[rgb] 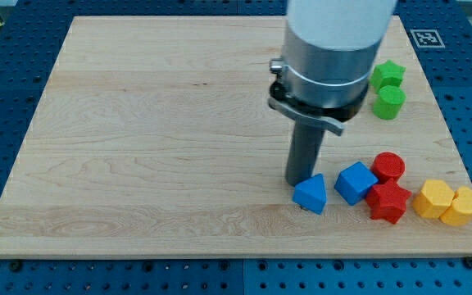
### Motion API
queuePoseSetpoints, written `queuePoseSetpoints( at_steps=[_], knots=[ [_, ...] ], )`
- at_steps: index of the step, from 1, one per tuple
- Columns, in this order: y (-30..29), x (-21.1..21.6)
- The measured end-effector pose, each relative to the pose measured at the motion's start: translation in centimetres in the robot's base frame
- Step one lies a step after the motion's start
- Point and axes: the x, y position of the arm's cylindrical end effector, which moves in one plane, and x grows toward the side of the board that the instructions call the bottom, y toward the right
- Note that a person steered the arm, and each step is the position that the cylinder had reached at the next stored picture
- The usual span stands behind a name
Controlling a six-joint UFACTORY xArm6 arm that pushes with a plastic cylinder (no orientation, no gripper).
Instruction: Place the green blocks into the group blocks
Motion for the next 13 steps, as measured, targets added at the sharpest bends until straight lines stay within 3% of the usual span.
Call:
queuePoseSetpoints(
  at_steps=[2,3,4,5,6,7,8,9,11,13],
  knots=[
    [1.1,0.0],
    [-2.0,-2.3],
    [-3.5,-10.4],
    [-4.0,-21.4],
    [-3.2,-25.7],
    [-0.1,-25.7],
    [8.4,-26.3],
    [12.1,-26.3],
    [15.4,-21.8],
    [15.2,-17.6]
  ],
)
